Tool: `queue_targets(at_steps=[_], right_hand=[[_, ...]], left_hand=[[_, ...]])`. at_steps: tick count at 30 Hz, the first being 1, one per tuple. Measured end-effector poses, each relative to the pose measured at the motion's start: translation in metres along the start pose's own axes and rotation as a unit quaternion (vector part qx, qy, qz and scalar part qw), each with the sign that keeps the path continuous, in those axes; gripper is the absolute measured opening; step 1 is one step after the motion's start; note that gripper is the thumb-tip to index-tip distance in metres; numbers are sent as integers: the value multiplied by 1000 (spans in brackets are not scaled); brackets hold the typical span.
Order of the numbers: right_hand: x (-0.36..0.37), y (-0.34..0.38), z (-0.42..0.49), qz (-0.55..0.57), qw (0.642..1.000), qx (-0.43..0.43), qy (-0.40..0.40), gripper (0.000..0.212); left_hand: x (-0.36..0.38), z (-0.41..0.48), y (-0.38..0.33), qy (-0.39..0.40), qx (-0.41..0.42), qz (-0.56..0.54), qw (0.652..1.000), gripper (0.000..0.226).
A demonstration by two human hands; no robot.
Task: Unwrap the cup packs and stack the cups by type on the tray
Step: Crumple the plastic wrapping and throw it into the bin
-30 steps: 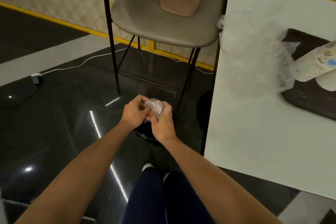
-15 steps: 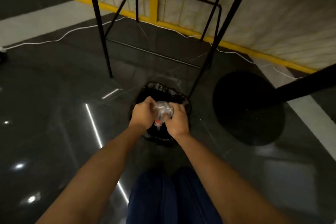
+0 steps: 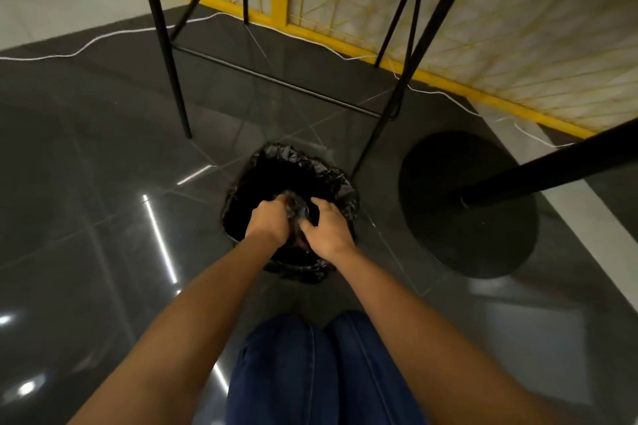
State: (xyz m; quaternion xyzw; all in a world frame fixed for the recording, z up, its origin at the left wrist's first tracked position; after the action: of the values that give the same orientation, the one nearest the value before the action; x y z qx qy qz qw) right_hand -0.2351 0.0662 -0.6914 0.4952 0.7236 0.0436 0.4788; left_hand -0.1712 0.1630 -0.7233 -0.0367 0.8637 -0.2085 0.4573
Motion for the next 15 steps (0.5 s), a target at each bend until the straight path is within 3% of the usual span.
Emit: queue_targets(at_steps=[6,15], right_hand=[[-21,32,-39,7,1000,-9,-12,52],[-97,117,-145,47,998,-17,-31,47]], left_hand=[[-53,-40,-7,-40,12,-59,997,42],[-184,-148,-42,-85,43,-62,994,42]])
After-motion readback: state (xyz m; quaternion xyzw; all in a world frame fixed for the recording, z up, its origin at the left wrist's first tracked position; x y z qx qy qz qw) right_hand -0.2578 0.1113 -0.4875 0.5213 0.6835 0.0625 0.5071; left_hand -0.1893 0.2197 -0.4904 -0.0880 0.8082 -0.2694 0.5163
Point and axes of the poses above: each hand's wrist, its own z-axis towards the middle knuckle, its own x-axis out of the palm, y = z × x, the point moved 8 cm from there along z, towards the middle knuckle, and after that the axes turned 6 degrees about -y, right-handed, at the moved point
